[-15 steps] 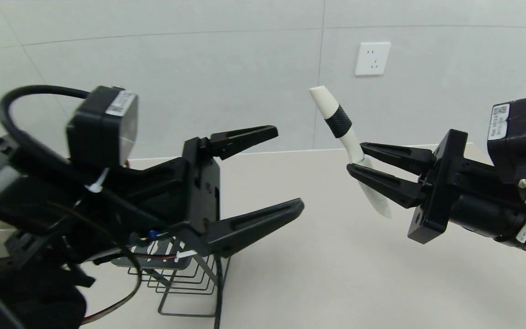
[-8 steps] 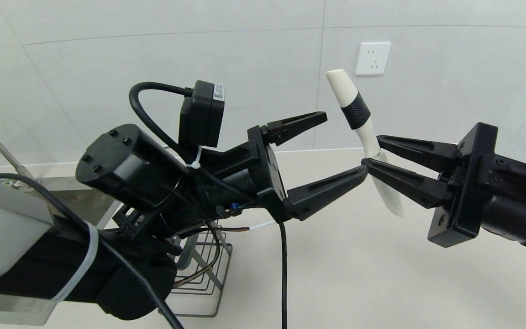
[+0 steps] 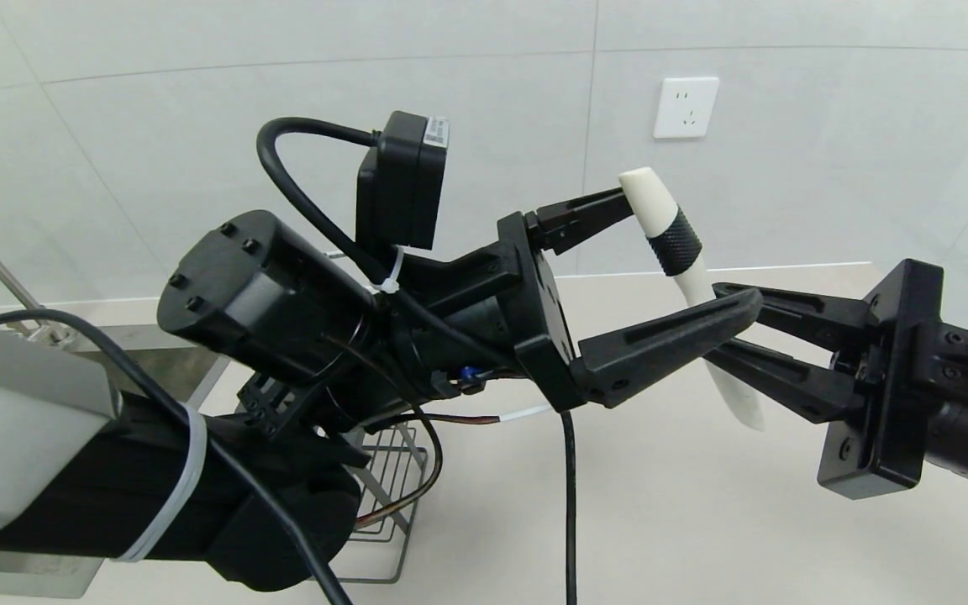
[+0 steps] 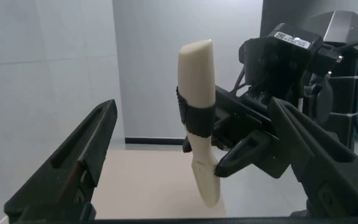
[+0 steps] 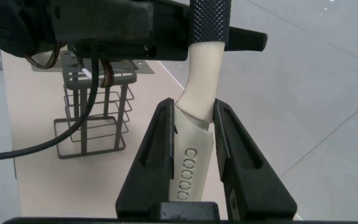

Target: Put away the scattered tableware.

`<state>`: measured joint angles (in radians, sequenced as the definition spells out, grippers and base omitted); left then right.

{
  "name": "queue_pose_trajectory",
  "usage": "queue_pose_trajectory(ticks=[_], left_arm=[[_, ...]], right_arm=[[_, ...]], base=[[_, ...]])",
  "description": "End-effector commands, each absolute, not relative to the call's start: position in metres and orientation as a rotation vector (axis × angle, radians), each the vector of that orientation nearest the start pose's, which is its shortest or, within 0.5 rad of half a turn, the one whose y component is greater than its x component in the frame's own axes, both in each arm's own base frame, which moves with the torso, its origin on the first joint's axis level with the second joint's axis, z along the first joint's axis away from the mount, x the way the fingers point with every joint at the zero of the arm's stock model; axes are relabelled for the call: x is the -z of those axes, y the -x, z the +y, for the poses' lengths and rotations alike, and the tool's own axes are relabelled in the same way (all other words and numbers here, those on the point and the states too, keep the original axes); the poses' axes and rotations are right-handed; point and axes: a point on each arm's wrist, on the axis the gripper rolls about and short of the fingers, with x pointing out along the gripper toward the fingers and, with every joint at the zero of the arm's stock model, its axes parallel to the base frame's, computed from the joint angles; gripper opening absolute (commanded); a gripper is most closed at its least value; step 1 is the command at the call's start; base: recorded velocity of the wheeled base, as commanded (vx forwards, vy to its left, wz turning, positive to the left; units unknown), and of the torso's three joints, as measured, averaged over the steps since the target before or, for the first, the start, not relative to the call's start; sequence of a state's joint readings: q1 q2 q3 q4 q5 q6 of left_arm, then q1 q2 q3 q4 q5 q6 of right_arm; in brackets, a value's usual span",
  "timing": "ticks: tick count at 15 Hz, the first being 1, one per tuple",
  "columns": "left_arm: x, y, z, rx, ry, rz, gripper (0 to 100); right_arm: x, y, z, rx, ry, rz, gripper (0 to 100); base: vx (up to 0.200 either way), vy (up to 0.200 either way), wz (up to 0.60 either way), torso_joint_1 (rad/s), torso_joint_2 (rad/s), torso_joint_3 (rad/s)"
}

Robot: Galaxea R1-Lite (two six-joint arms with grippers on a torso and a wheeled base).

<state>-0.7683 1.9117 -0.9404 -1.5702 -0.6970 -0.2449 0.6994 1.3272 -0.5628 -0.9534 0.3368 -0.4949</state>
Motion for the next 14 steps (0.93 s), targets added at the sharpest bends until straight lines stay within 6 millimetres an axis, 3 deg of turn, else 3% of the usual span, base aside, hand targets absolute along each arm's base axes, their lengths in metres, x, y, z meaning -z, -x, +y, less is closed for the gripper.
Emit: queue_pose_trajectory(ticks=[1,8,14], left_arm=[[-0.240,-0.232,-0.246,1.494,0.218,-0.488,100],[-0.241,-0.220,-0.256,1.543,0.242,-0.477,100],[-0.240,-0.221,-0.256,1.526,0.253,-0.473,100]], right_arm=[[-0.245,-0.152,0.138,-0.963,0.411,-0.452,0],[-0.246,-0.151,0.142,-0.973,0.408,-0.456,0],[-0.246,-0.151,0.143,-0.971,0.406,-0.457,0]], base=[[0.000,0.000,0.00,0.000,0.00,0.000],[0.000,0.000,0.00,0.000,0.00,0.000],[0.000,0.000,0.00,0.000,0.00,0.000]])
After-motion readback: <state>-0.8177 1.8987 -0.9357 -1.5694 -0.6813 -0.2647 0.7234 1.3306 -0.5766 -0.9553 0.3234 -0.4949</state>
